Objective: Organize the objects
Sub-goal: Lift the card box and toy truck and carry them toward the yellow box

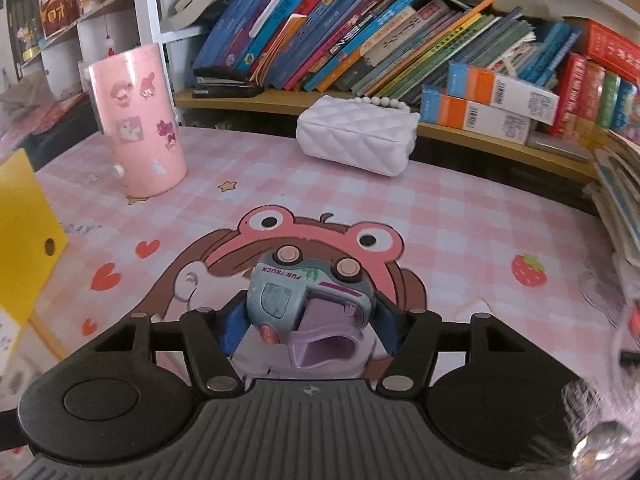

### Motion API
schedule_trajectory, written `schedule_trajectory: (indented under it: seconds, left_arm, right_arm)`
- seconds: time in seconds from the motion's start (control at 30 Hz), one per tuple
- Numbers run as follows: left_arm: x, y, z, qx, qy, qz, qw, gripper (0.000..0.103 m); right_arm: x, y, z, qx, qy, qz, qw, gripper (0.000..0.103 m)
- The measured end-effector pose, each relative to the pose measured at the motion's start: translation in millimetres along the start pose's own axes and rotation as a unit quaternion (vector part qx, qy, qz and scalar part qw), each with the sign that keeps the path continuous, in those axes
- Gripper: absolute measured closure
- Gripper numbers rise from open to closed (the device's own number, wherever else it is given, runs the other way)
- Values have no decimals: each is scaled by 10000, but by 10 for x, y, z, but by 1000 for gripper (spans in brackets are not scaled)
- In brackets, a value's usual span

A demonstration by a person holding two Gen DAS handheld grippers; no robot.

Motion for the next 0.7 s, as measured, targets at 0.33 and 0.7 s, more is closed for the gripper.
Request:
schedule_trajectory:
  seconds: [0.33,0.7]
  left_arm:
    - [-282,-316,143,-441,-10,-42,9990,75]
    - [-598,-749,577,-515,-251,-220,9981,75]
  right_arm:
    - [-388,-790,260,-67,180,238,9995,42]
    - [-849,-1282,773,-40,519,808,9954,42]
Point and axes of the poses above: each gripper's, at about its wrist camera, not at the fingertips, and y roughly the way its jaws point, z to its left, x to its top, the point moved 1 cm from there along y, roughly the way its jaws point, and after that the axes turned 5 degrees about x, right-handed, at the moved point
